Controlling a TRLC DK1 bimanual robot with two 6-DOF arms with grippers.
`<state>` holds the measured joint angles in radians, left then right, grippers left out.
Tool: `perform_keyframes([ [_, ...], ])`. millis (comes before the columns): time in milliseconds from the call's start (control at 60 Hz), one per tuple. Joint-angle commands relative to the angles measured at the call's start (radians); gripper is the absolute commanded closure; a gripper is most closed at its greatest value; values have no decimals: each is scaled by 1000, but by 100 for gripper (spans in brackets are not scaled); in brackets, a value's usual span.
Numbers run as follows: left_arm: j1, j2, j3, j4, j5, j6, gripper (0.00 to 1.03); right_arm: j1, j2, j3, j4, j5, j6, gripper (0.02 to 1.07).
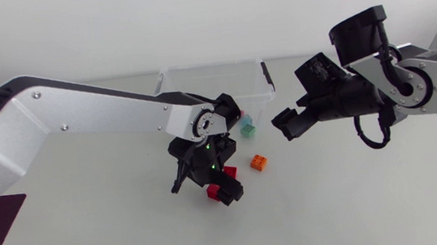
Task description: Pick up the duplo bricks and place them in the container
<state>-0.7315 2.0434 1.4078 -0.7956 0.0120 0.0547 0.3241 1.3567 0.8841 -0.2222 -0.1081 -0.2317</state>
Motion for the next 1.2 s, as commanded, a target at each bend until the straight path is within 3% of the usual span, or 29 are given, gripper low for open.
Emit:
perform_keyframes([
  [0, -3, 29, 34, -7, -9, -27, 37, -10, -30, -48, 15, -7, -4, 7],
  [83, -6, 43, 39, -4, -9, -32, 65, -17, -47, -73, 26, -8, -8, 7],
  [233, -20, 46, 37, -34, -10, -29, 70, -26, -76, -111, 26, -15, -17, 7],
  [533, 18, -86, -7, -90, -23, 40, 72, -31, -79, -206, 38, -87, -98, 7],
  [800, 86, -301, 37, -113, -29, 139, 71, 23, 113, -188, 99, -116, -204, 7],
  [1183, 202, -397, 95, 128, 59, 209, 69, 39, 389, -39, 144, -125, -253, 7],
])
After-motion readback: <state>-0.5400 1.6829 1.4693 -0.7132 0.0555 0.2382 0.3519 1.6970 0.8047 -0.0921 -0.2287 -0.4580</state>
